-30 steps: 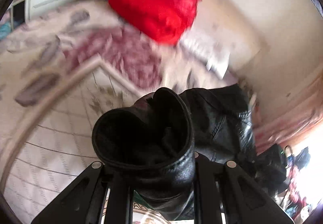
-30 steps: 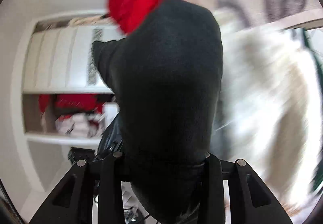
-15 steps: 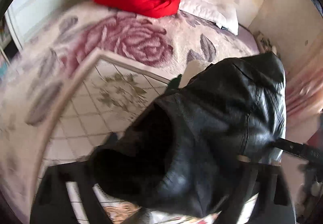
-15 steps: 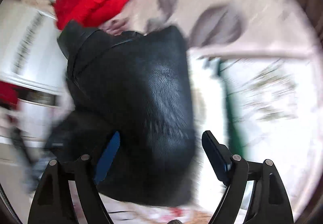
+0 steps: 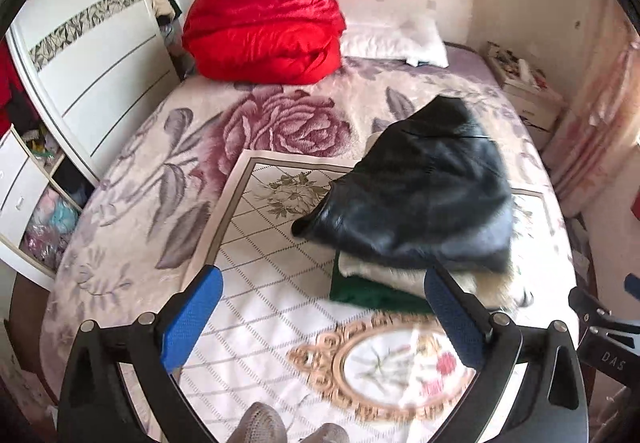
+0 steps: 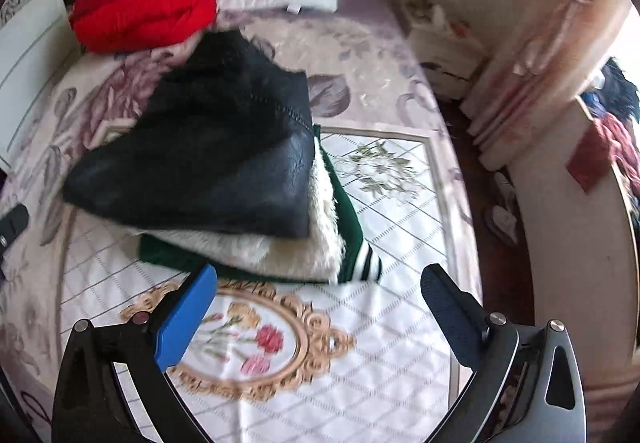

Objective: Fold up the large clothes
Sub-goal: 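Open both tools and pull them back from the stacked jacket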

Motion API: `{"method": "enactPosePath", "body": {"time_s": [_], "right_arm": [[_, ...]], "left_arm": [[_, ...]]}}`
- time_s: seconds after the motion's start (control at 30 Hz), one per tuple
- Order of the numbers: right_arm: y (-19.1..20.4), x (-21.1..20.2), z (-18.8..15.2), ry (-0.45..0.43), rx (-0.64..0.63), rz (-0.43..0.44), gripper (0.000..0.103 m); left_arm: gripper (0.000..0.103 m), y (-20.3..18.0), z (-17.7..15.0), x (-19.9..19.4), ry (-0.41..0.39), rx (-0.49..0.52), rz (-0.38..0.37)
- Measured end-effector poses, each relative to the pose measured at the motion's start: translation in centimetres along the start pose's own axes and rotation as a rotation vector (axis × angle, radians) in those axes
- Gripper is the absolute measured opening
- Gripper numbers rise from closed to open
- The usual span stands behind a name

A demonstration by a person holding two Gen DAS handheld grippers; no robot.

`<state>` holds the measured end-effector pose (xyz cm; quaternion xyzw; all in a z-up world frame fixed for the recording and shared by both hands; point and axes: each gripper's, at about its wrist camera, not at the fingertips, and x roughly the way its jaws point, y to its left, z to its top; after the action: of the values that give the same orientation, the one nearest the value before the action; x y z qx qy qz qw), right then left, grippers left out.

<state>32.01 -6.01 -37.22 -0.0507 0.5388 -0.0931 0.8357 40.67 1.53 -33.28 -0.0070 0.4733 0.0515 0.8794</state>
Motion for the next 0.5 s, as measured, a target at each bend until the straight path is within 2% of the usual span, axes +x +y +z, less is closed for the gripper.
{"method": "enactPosePath", "body": {"time_s": [0.2,0.5], "right_arm": [[0.1,-15.4,-5.1,-0.121,0.020,-0.078,0.103],[-1.4,-35.2,-12.4,-0.232,0.105,-0.110,0.103]], "left_arm": [[0.103,1.1,-2.1,-11.1,-0.036,0.017,-0.060],[0.103,2.8,-6.6,-26.7,-0.097,0.078,-0.111]]}}
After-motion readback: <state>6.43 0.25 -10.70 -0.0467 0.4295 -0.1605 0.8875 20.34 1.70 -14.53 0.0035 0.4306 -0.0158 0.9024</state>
